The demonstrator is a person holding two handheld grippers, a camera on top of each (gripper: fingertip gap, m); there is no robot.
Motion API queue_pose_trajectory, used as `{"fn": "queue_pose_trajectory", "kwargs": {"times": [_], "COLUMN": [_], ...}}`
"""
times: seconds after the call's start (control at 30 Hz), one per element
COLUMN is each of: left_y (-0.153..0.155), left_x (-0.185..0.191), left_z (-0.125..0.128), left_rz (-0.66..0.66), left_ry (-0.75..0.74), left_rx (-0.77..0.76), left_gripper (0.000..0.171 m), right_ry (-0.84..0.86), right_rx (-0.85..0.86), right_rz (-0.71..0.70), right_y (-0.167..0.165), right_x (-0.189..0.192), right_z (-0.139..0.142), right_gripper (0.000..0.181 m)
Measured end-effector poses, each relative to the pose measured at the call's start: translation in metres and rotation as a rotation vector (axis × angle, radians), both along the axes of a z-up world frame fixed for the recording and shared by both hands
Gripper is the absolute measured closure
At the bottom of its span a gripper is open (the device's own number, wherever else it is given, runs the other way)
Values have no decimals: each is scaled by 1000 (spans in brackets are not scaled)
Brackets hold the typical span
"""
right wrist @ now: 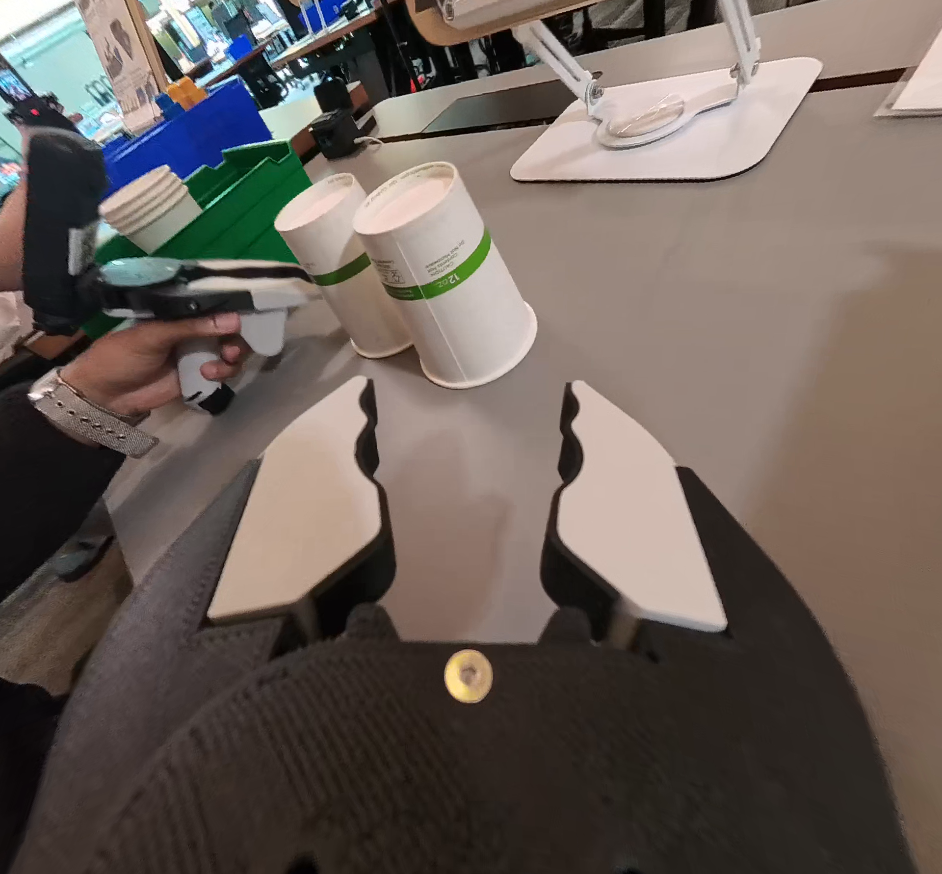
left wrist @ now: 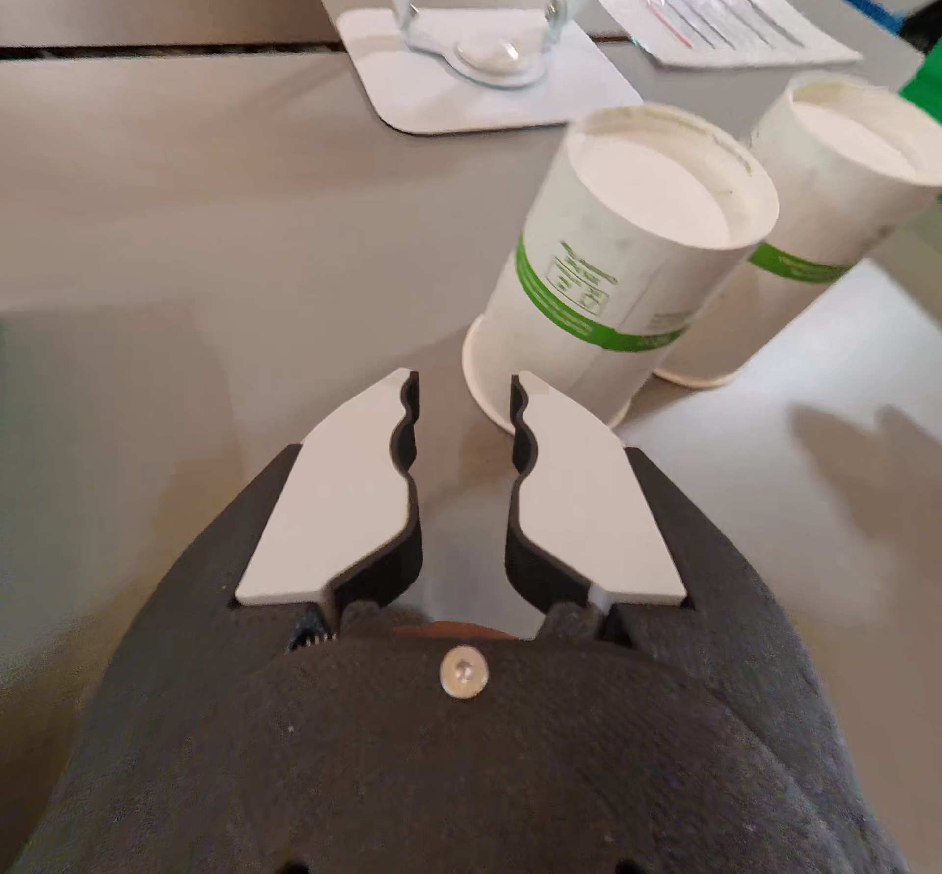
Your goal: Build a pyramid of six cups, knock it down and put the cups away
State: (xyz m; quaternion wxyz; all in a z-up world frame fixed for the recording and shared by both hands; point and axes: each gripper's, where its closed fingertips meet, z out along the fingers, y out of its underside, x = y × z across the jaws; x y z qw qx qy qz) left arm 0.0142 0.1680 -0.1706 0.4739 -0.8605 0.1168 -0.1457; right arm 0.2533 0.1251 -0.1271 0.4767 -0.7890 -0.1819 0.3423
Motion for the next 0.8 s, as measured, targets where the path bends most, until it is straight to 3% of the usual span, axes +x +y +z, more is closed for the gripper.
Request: {"fn": "queue_pose_trajectory", "kwargs": {"times": [0.2, 0.8], "left_y": [-14, -11], "left_x": [20, 21], "left_z": [-19, -28], "left_rz": [-123, -112], "left_ry": [105, 184], "left_rx": [-78, -114], "left_gripper": [129, 127], "right_ry": [100, 70], "right_rx": [-87, -118], "right_rz": [64, 100], "right_y": [-4, -12], "right_x": [-13, -21], "right_z": [-2, -10], "right_gripper": [110, 112]}}
